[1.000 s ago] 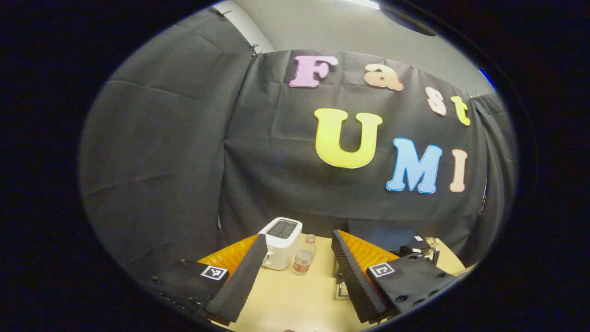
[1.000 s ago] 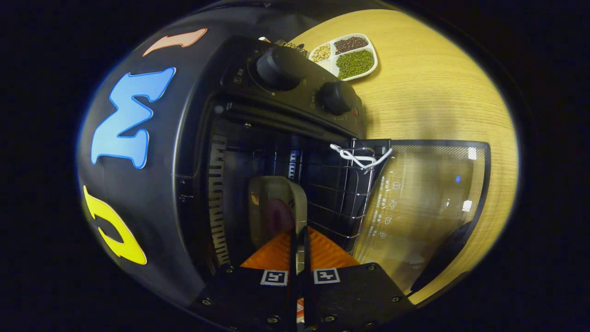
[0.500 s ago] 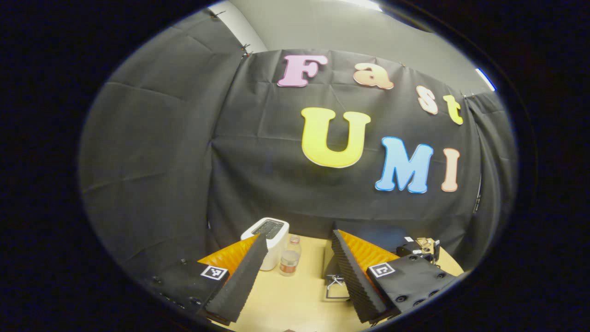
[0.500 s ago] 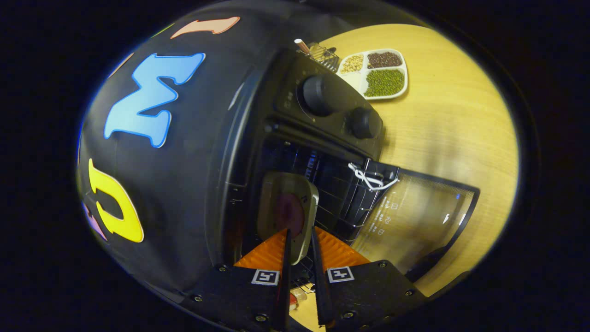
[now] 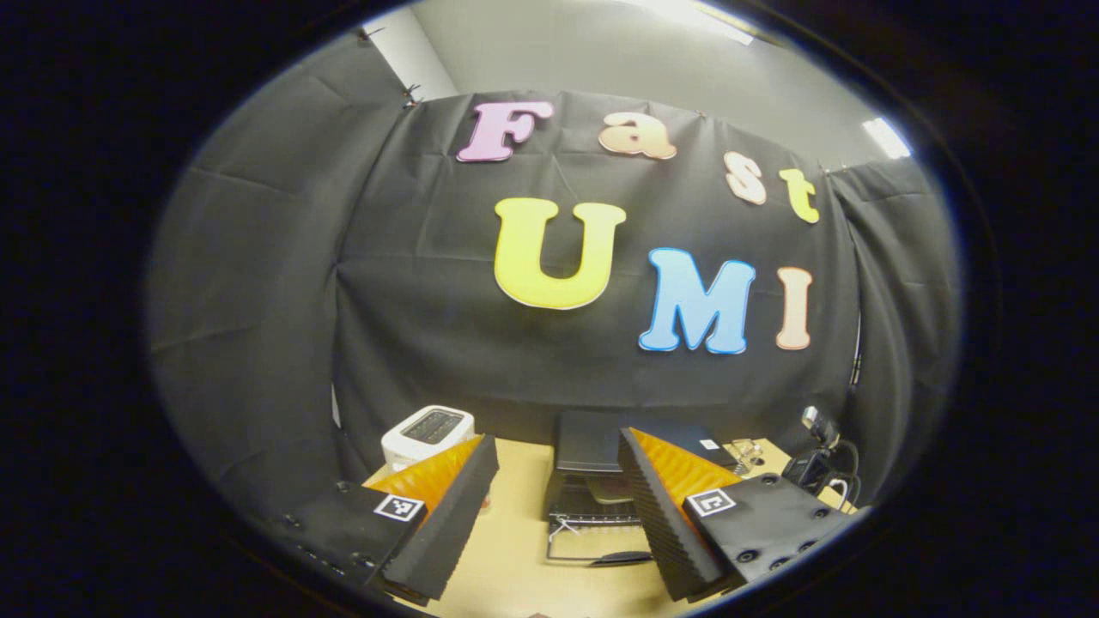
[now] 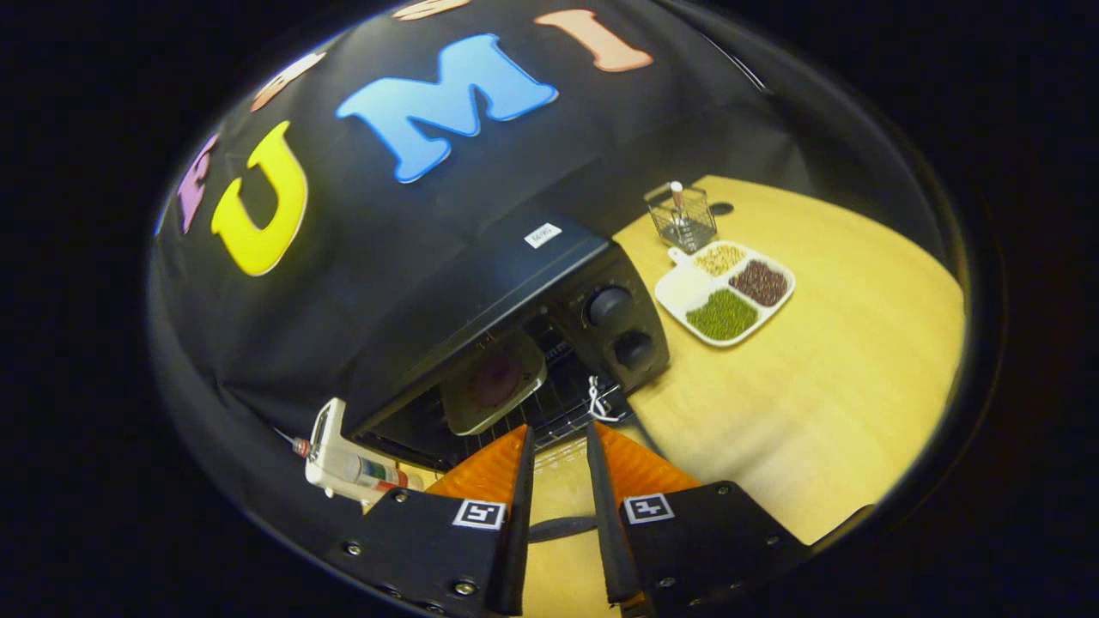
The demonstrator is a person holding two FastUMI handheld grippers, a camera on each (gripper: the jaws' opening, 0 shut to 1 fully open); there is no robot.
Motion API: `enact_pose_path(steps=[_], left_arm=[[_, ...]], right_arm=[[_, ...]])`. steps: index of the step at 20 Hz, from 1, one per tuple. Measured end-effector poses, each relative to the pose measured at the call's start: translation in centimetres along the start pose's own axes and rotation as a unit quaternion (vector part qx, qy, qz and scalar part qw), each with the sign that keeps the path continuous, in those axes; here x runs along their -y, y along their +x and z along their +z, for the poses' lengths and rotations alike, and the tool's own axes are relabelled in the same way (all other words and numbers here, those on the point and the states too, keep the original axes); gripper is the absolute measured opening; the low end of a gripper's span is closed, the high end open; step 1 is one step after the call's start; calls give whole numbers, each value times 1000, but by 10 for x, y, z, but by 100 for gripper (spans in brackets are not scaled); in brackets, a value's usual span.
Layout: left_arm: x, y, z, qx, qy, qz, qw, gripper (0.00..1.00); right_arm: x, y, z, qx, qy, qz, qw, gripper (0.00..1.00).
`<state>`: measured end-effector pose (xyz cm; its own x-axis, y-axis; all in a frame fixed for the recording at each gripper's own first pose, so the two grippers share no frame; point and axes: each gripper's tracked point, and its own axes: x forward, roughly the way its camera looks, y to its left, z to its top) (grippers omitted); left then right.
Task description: Open the electric oven with the left hand, put the food in, and close the electric oven.
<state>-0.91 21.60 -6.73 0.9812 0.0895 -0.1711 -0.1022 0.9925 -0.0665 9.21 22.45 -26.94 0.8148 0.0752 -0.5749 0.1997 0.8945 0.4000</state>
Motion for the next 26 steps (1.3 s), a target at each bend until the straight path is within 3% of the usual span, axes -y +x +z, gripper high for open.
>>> enact_pose_path(steps=[5, 6, 7, 8, 10, 16, 17, 18, 19, 22, 23, 26], left_arm=[[45, -1, -6, -1, 8, -18, 1000, 95], [53, -1, -7, -1, 10, -21, 1000, 100], [61, -1, -6, -1, 12, -25, 1000, 95], [69, -2, -6, 0, 13, -30, 999, 100], [85, 0, -4, 4, 20, -38, 999, 100], [129, 5, 10, 21, 25, -57, 998, 100], [136, 7, 12, 23, 25, -61, 998, 100], [144, 10, 12, 24, 26, -64, 997, 91], [150, 11, 13, 23, 28, -66, 997, 99], [165, 16, 11, 22, 30, -72, 997, 95], [168, 19, 8, 19, 31, -71, 997, 99], [169, 28, -10, -3, 30, -66, 997, 99]], right_arm=[[24, -70, 68, 83, -114, 33, 989, 46], [27, -85, 82, 102, -129, 40, 986, 47], [27, -102, 92, 119, -143, 53, 981, 47], [29, -119, 105, 138, -163, 59, 975, 49], [34, -156, 130, 173, -191, 74, 963, 52], [44, -221, 185, 266, -200, 85, 939, 55], [46, -229, 190, 273, -198, 88, 937, 55], [51, -240, 193, 275, -199, 91, 936, 55], [51, -233, 196, 275, -201, 89, 936, 55], [61, -238, 205, 280, -202, 77, 935, 55], [67, -236, 213, 289, -199, 67, 934, 55], [87, -244, 229, 305, -190, 36, 933, 55]])
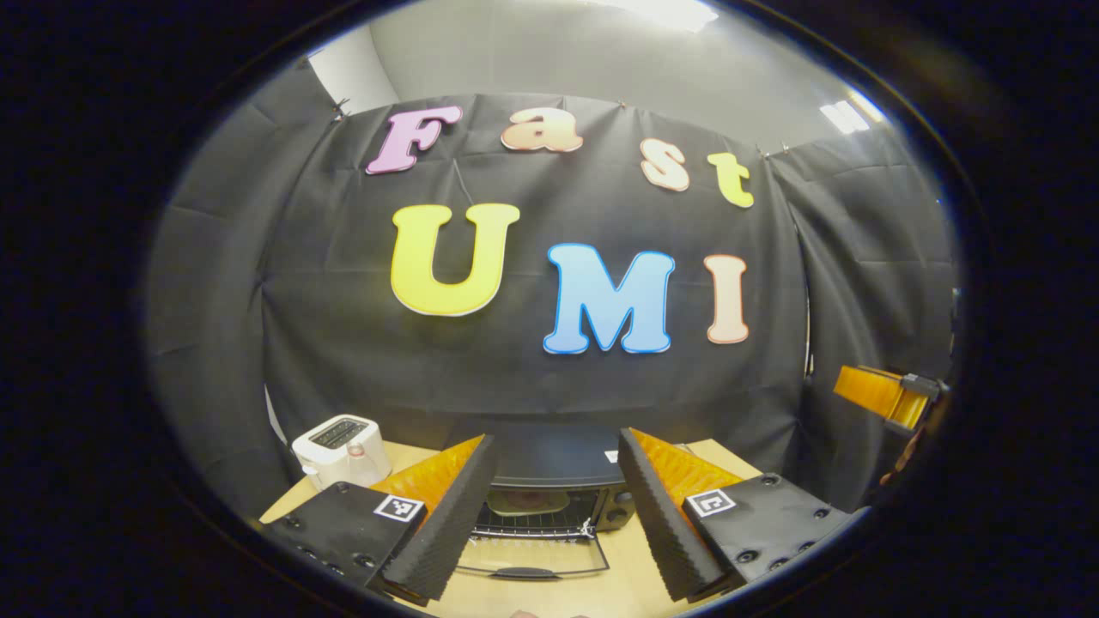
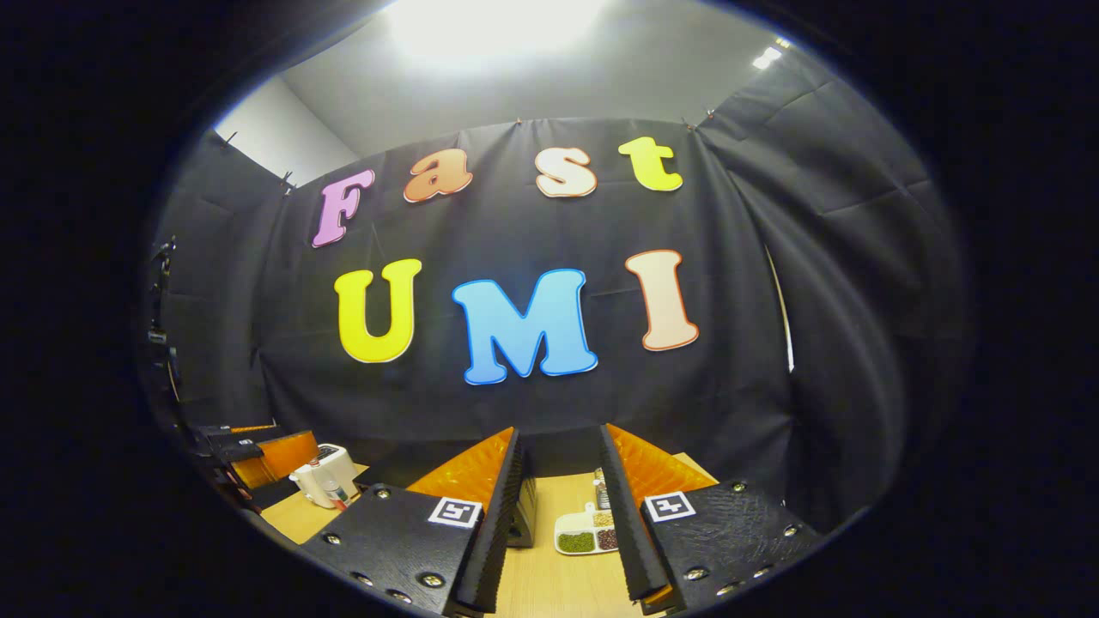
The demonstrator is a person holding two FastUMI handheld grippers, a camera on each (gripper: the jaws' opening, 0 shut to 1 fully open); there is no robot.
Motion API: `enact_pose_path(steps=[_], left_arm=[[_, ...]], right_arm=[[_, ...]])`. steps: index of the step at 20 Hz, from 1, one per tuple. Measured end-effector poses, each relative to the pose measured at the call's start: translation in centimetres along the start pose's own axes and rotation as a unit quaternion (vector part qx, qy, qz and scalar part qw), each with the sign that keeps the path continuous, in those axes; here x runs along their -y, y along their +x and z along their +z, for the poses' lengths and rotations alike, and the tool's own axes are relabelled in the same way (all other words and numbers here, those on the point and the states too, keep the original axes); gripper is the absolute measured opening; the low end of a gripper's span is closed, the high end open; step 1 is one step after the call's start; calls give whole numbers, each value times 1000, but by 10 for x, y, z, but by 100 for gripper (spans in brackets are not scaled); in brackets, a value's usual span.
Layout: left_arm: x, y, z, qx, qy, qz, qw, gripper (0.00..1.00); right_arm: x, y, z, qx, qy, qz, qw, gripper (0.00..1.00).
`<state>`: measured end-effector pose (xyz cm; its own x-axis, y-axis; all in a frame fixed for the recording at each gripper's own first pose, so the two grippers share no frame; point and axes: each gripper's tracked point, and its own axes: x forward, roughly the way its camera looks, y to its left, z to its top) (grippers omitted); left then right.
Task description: Open the electric oven with the left hand, put the food in, and close the electric oven.
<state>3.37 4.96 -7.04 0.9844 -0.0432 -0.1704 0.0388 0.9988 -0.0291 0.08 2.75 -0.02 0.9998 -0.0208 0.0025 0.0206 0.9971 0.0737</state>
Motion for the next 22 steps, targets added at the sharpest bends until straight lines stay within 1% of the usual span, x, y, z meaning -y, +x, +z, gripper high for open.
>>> enact_pose_path(steps=[1, 3, 5, 7, 8, 9, 10, 11, 12, 13, 14, 15, 16, 17, 18, 20, 21, 22], left_arm=[[0, 3, -7, -9, -1, 2, 1000, 99], [-1, 9, -21, -25, 0, 6, 1000, 99], [-3, 14, -41, -46, 2, 7, 999, 99], [-1, 18, -65, -76, 1, 4, 997, 99], [0, 20, -78, -91, -2, 1, 996, 100], [1, 22, -91, -107, -5, -2, 994, 100], [2, 22, -107, -129, -7, -5, 992, 92], [3, 23, -123, -151, -9, -9, 988, 96], [2, 23, -141, -175, -12, -11, 984, 100], [2, 21, -157, -199, -14, -12, 980, 96], [2, 22, -177, -227, -18, -12, 974, 100], [0, 20, -196, -254, -23, -12, 967, 96], [-2, 18, -212, -278, -26, -8, 960, 96], [-6, 14, -230, -303, -26, -4, 953, 100], [-11, 8, -245, -322, -25, 2, 946, 96], [-15, 4, -274, -365, -31, 8, 930, 96], [-17, 3, -287, -383, -33, 12, 923, 92], [-19, 1, -297, -397, -31, 16, 917, 96]], right_arm=[[6, 1, -4, 1, 5, -5, 1000, 44], [12, -3, -13, -5, 8, -1, 1000, 46], [14, 0, -14, -8, 9, 6, 1000, 49], [17, 5, -19, -11, 0, 9, 1000, 49], [16, 2, -18, -13, -2, 16, 1000, 47], [15, 6, -23, -14, -3, 19, 1000, 70], [15, 4, -23, -16, -2, 21, 1000, 92], [18, 3, -25, -17, -2, 19, 1000, 92], [19, 4, -27, -18, 0, 19, 1000, 92], [19, 4, -28, -19, 2, 17, 1000, 92], [21, 4, -29, -21, 3, 15, 1000, 92], [24, 5, -30, -23, 3, 12, 1000, 92], [28, 6, -32, -24, 3, 9, 1000, 92], [30, 6, -35, -27, 4, 5, 1000, 92], [34, 5, -38, -31, 6, 1, 1000, 92], [41, 7, -42, -37, 8, -8, 999, 92], [44, 6, -45, -40, 9, -12, 999, 92], [47, 7, -47, -43, 11, -15, 999, 92]])
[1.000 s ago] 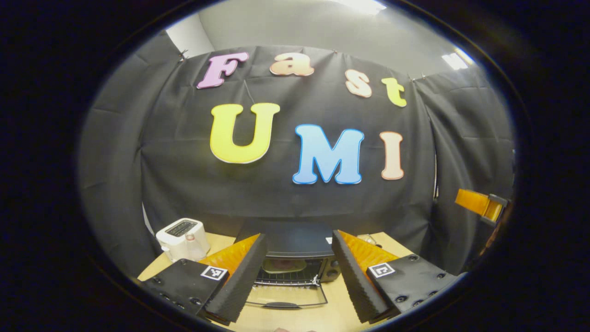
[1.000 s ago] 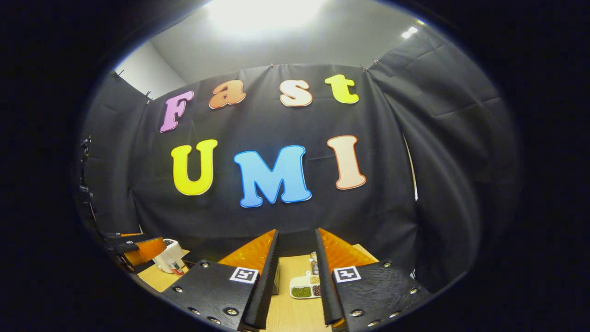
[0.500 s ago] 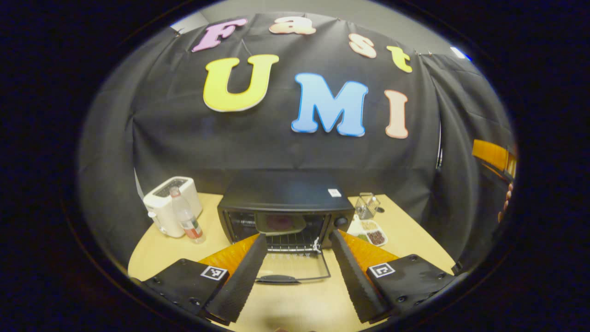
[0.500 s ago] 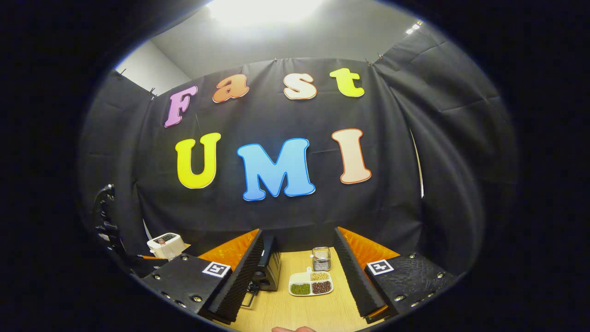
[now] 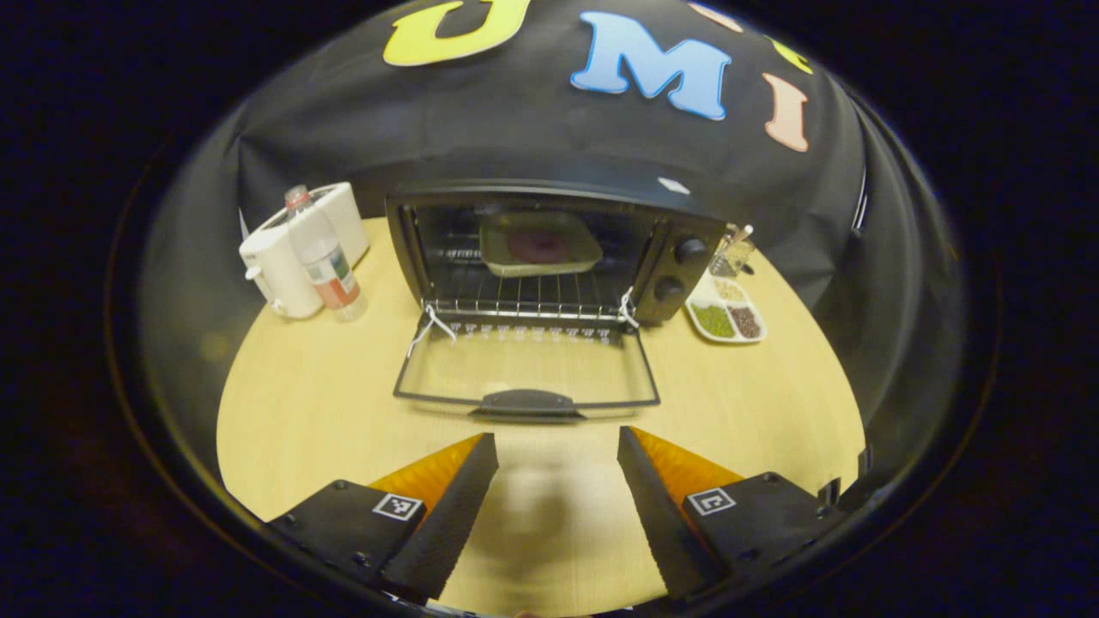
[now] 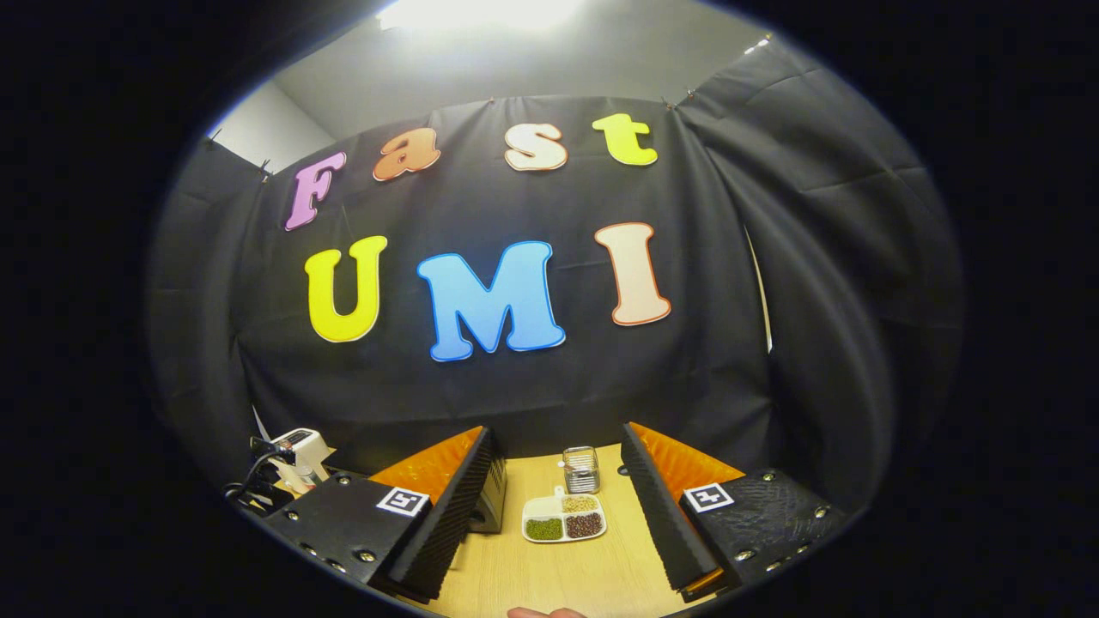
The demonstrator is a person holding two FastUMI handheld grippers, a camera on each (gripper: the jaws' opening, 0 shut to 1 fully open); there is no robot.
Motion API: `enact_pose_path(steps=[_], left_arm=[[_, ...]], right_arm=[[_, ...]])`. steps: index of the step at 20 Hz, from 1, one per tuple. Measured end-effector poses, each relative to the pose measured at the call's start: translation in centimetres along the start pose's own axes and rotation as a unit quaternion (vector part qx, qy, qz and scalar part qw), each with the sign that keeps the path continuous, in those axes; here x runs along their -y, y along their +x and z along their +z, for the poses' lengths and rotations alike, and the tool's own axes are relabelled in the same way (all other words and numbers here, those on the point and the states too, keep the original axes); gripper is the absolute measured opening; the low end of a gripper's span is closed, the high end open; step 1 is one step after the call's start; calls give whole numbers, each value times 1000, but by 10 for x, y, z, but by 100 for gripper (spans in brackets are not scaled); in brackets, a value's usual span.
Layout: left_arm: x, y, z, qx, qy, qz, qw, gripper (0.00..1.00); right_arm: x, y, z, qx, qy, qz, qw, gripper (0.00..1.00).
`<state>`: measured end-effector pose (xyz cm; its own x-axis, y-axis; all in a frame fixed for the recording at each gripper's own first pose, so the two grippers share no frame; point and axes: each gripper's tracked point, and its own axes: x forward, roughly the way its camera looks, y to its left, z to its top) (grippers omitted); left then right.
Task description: Open the electric oven with the left hand, put the food in, and close the electric oven.
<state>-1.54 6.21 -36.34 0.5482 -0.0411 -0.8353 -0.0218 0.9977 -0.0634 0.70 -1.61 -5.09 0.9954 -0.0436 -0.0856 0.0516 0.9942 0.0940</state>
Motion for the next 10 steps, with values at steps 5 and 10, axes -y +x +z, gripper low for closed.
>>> enact_pose_path(steps=[5, 10], left_arm=[[-4, 25, -27, -67, 14, 7, 998, 96], [-14, 52, -40, -121, 16, 16, 992, 96]], right_arm=[[17, 4, -11, -15, 11, -23, 1000, 93], [34, 4, -17, -24, 15, -46, 999, 92]])
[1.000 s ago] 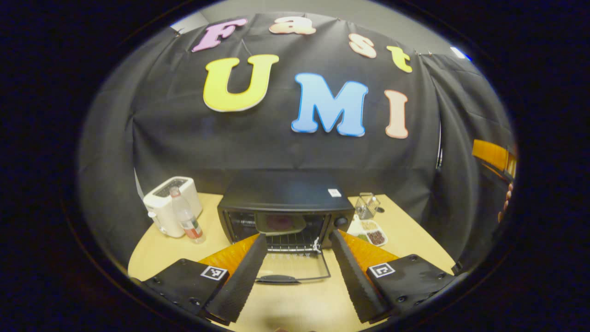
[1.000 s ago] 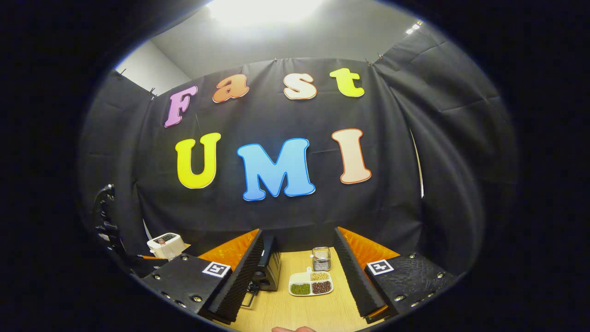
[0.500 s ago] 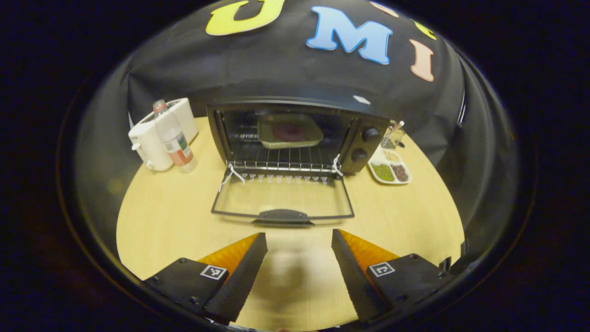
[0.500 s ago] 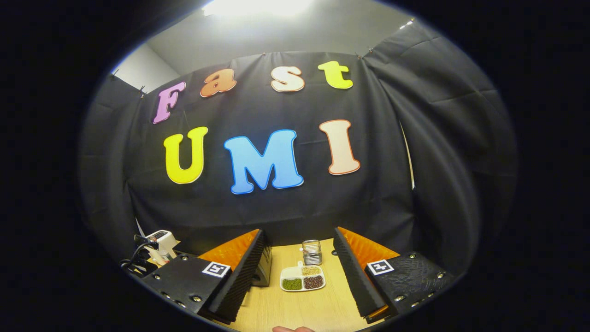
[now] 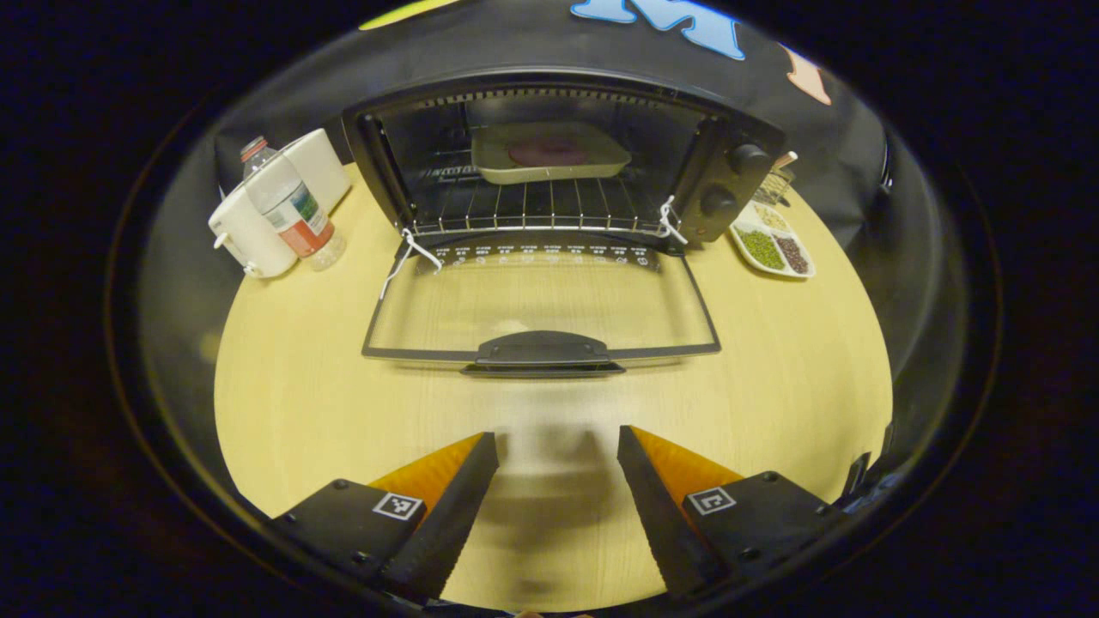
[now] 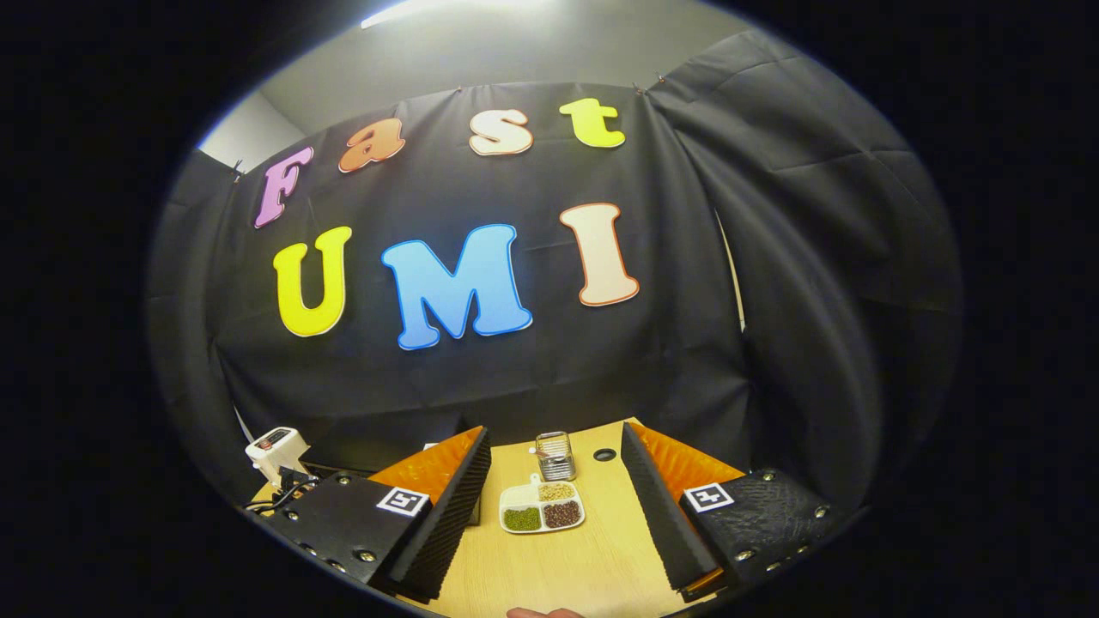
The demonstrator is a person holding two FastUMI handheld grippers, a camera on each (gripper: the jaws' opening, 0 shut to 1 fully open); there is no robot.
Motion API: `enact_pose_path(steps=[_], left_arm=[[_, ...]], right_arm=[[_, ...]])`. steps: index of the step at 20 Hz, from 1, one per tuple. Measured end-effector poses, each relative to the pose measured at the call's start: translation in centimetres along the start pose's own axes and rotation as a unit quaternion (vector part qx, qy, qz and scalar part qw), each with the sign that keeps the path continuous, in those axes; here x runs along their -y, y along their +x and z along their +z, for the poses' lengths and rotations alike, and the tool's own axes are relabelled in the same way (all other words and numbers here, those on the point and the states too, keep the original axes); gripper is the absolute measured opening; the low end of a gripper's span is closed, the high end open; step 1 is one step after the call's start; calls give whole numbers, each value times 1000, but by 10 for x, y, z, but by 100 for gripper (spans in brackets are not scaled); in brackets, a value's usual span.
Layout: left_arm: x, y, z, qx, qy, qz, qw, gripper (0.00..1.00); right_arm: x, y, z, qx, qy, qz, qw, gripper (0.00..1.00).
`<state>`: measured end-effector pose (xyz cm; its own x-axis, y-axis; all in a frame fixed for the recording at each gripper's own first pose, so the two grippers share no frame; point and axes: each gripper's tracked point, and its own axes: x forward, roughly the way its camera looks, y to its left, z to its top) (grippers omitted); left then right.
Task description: Open the electric oven with the left hand, put the food in, and close the electric oven.
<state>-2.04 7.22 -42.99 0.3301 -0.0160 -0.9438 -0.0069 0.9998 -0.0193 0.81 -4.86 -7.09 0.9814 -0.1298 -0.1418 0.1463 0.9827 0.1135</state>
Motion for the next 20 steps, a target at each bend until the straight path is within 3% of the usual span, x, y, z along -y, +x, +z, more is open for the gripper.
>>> enact_pose_path(steps=[6, 8, 10, 20], left_arm=[[-6, 27, 4, -34, 4, 3, 999, 100], [-7, 34, 8, -37, 8, 3, 999, 92], [-9, 39, 13, -38, 12, 6, 999, 96], [-11, 53, 22, -58, 19, 7, 998, 96]], right_arm=[[15, 1, -6, -11, 4, -25, 1000, 93], [16, 2, -7, -13, 4, -30, 999, 93], [16, 3, -10, -18, 2, -32, 999, 93], [9, 6, -19, -34, 4, -32, 999, 93]])
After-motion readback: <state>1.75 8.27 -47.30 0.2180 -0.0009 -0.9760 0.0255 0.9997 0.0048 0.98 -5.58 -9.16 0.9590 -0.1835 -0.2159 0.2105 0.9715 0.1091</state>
